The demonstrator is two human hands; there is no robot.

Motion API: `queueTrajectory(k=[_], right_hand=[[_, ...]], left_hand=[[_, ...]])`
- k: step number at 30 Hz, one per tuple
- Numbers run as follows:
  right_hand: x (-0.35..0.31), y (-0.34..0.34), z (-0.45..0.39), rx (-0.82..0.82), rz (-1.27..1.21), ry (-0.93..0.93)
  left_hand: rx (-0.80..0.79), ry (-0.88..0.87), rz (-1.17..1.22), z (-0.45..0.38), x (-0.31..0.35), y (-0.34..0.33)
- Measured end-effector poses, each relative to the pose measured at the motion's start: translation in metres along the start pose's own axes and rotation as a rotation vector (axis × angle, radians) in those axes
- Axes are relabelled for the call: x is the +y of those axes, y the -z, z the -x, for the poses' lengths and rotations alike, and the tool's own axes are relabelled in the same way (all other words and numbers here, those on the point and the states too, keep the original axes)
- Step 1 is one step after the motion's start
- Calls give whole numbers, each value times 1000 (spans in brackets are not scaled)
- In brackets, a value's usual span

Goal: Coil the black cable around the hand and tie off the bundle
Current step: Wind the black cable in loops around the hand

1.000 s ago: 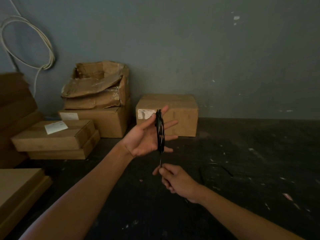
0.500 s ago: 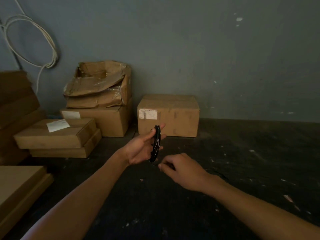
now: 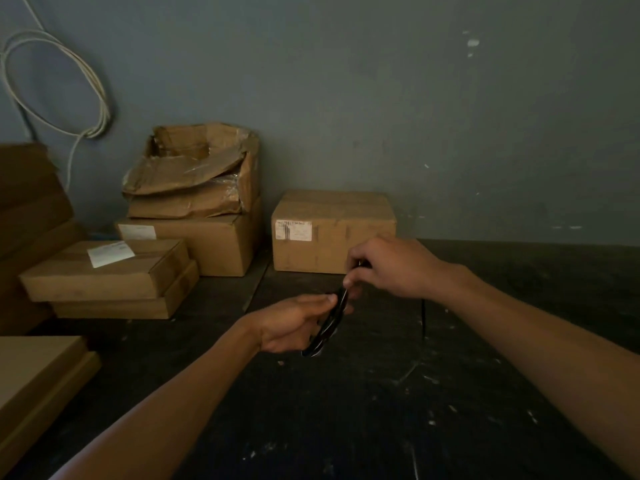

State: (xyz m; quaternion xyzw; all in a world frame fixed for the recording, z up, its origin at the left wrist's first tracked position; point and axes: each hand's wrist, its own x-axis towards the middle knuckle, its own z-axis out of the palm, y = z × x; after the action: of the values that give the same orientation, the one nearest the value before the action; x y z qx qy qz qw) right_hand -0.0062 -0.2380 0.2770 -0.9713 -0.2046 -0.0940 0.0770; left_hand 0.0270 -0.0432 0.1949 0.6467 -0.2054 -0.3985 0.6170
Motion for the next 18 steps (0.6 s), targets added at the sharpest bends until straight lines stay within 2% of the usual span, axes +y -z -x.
queueTrajectory(k=[6, 18], right_hand=[[19, -4, -11, -19, -109, 19], [51, -42, -9, 59, -623, -57]], left_hand=[[-178, 49, -117, 3, 2, -2], [-292, -67, 90, 3, 15, 3]])
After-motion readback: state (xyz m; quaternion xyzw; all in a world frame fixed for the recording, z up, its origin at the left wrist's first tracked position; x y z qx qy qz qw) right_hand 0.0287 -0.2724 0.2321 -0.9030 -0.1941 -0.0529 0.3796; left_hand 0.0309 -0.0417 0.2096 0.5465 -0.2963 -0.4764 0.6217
